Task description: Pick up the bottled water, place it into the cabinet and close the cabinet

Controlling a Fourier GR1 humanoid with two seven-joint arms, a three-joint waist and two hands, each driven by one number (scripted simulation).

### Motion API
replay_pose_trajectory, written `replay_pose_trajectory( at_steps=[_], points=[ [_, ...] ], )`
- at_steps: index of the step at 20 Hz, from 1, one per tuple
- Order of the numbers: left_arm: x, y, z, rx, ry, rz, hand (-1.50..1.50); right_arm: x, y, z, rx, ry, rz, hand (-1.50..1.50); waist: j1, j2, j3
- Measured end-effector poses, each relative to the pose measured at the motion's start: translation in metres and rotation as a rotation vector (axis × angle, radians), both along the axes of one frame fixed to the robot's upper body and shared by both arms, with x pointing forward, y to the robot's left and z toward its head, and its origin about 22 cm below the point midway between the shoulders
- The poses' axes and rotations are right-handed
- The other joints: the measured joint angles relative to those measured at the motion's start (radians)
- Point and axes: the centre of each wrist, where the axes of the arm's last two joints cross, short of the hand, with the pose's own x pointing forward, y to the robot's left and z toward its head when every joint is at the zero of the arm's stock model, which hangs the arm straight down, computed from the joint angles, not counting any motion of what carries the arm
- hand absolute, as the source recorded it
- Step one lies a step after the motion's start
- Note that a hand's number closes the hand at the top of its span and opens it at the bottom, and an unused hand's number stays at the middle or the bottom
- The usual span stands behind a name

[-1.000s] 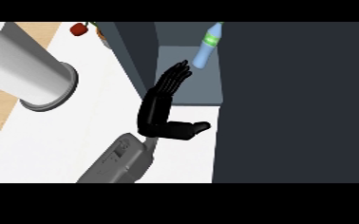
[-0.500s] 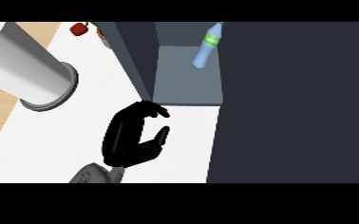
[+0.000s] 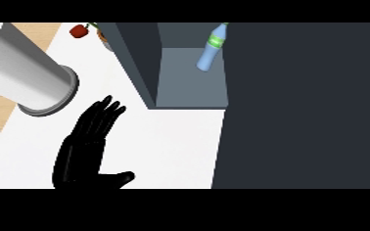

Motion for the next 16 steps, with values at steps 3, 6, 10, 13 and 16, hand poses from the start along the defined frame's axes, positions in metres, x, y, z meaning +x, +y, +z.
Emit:
replay_pose_trajectory(
  at_steps=[3, 6, 10, 13, 16],
  points=[
    [-0.008, 0.014, 0.003, -0.029, 0.008, 0.015, -1.5, 0.001, 0.006, 0.001, 0.004, 0.01, 0.052, 1.5, 0.008, -0.002, -0.003],
    [-0.017, 0.028, 0.006, -0.039, 0.02, 0.027, -1.5, 0.004, 0.011, 0.002, -0.007, 0.004, 0.093, 1.5, 0.018, -0.005, -0.004],
    [-0.024, 0.044, 0.009, -0.047, 0.026, 0.034, -1.5, 0.009, 0.012, 0.004, -0.032, -0.018, 0.135, 1.5, 0.034, -0.007, -0.008],
    [-0.03, 0.057, 0.012, -0.047, 0.029, 0.031, -1.5, 0.011, 0.015, 0.005, -0.038, -0.025, 0.138, 1.5, 0.047, -0.004, -0.01],
    [-0.034, 0.068, 0.017, -0.045, 0.021, 0.028, -1.5, 0.012, 0.02, 0.005, -0.028, -0.014, 0.097, 1.5, 0.056, 0.001, -0.011]
  ],
)
